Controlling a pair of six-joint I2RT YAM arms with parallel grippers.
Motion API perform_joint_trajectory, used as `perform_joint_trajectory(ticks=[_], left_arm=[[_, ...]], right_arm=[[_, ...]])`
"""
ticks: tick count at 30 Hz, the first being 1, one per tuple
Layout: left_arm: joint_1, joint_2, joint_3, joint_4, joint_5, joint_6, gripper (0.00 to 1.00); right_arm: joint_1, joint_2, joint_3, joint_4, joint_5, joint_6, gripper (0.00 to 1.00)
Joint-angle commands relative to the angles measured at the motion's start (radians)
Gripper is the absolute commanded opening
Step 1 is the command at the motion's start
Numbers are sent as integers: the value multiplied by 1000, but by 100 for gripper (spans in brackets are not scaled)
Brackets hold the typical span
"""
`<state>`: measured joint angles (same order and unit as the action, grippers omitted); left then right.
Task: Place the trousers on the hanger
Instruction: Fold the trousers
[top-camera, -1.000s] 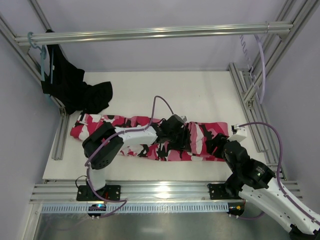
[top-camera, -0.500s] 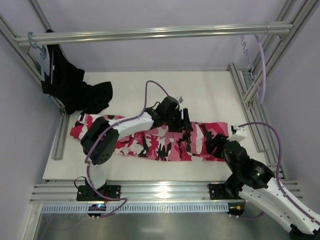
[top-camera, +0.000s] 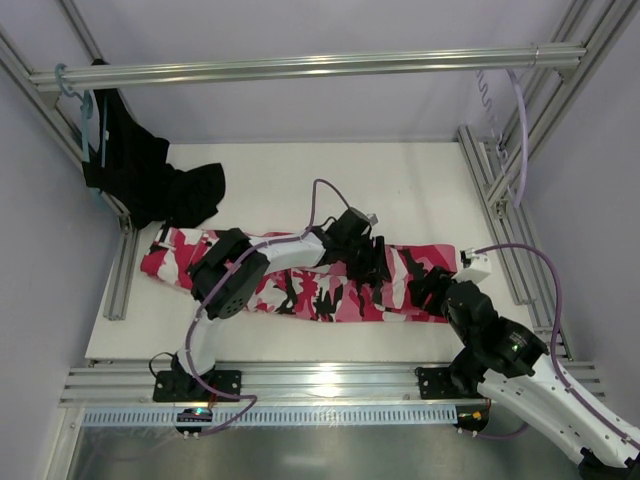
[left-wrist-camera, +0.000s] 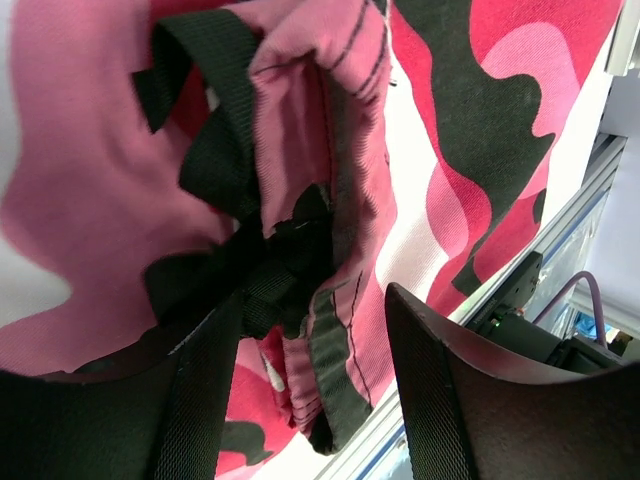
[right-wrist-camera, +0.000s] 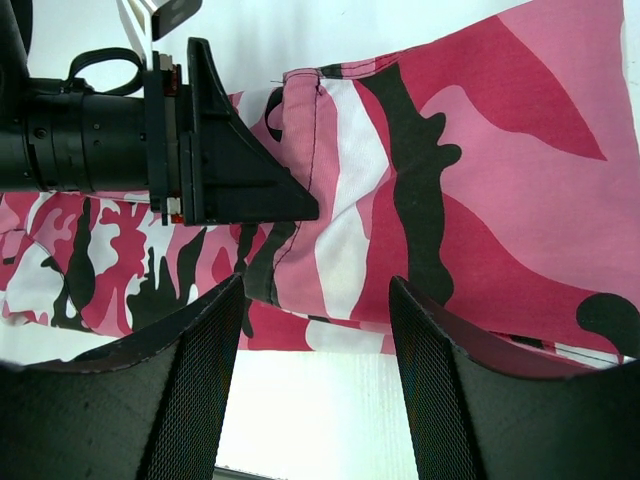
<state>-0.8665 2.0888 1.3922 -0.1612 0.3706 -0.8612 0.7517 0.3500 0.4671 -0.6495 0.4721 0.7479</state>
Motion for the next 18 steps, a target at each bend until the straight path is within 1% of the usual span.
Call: perform_joint_trajectory(ticks=[1,4,6,7,8,9,10,12,13,15,18], left_arm=[[-28,25,41,41,19,-16,59],[-34,49,48,60,19,-39,55],[-37,57,57,65,28,-45,48],[-37,57,59,68,28,-51,42],[-39,53,62,69,27,-53,32],[-39,44,62,68,16,-55,25],[-39,36,62,65,10,-58,14],[-39,10,80,49,-5,-59,3],[-39,5,94,39,-4,-58,0],[-39,-12,126,14,-6,-74,0],[-31,-58,133,9,-15,-99,0]], right_arm=[[5,17,16,50,3,-4,63],[5,17,16,50,2,-5,63],[5,12,18,50,0,-5,63],[5,12,18,48,0,-7,63],[5,6,18,45,0,-8,63],[6,4,19,42,-1,-7,63],[6,1,21,39,0,-7,63],[5,-8,25,37,0,-5,63],[6,-9,27,37,-1,-5,63],[5,-6,37,37,-7,-5,63],[6,-6,48,33,-7,-5,63]])
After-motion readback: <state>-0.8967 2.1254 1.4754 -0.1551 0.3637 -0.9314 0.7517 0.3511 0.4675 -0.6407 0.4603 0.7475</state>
